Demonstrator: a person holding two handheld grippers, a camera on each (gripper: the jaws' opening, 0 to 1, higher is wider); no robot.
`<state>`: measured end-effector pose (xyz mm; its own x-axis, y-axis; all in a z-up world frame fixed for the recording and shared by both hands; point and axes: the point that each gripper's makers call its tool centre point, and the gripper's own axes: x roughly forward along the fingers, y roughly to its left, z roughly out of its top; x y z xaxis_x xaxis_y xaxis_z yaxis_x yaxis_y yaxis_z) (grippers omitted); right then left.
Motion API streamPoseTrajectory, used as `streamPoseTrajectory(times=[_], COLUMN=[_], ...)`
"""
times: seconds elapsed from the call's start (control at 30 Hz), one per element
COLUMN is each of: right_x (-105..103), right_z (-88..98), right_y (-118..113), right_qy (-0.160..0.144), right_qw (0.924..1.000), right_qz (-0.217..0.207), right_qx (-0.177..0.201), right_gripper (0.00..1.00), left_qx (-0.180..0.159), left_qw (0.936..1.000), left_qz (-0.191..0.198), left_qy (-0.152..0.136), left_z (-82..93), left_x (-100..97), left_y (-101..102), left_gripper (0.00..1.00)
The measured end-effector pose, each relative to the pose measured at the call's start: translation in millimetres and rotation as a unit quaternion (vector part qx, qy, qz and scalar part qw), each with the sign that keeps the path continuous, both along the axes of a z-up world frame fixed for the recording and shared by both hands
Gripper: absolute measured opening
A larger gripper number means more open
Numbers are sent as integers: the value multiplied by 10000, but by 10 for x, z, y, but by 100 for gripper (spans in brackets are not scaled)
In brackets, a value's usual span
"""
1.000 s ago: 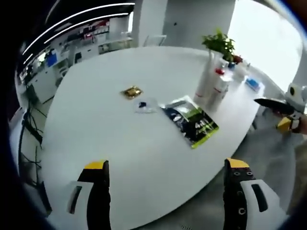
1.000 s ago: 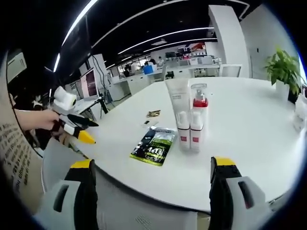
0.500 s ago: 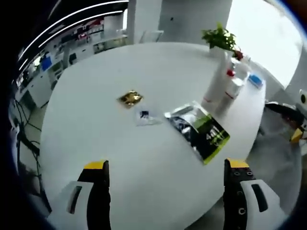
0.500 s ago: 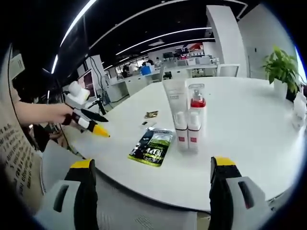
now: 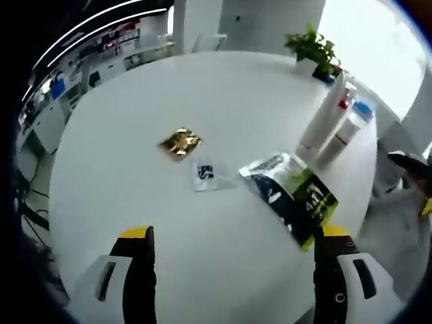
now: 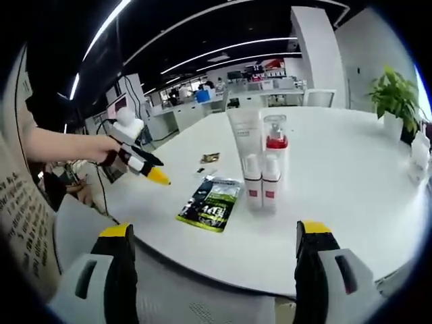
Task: Arrange the skincare products in the storage area until every visible bottle or jar stands upright without overlapping.
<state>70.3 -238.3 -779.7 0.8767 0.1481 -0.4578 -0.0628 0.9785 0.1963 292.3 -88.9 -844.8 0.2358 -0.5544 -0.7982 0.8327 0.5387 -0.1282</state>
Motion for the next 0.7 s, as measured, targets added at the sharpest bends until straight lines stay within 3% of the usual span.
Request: streamPoseTrajectory(times=[0.43,0.7], right_x=[14,18], right_z=[-24,-28], right_y=[-40,-42], right_qy=[84,129], right_qw=[9999,9999], right_qz=[-100,-110], right_qx=[13,20], right_gripper=[99,99], left_qx=[91,108], left_qw=[9998,9979], left_qz=[165,605], left_qy=[116,192], left_z=[-167,-269], left_x=[355,560], left_y=[-333,-483], left_gripper=[88,82])
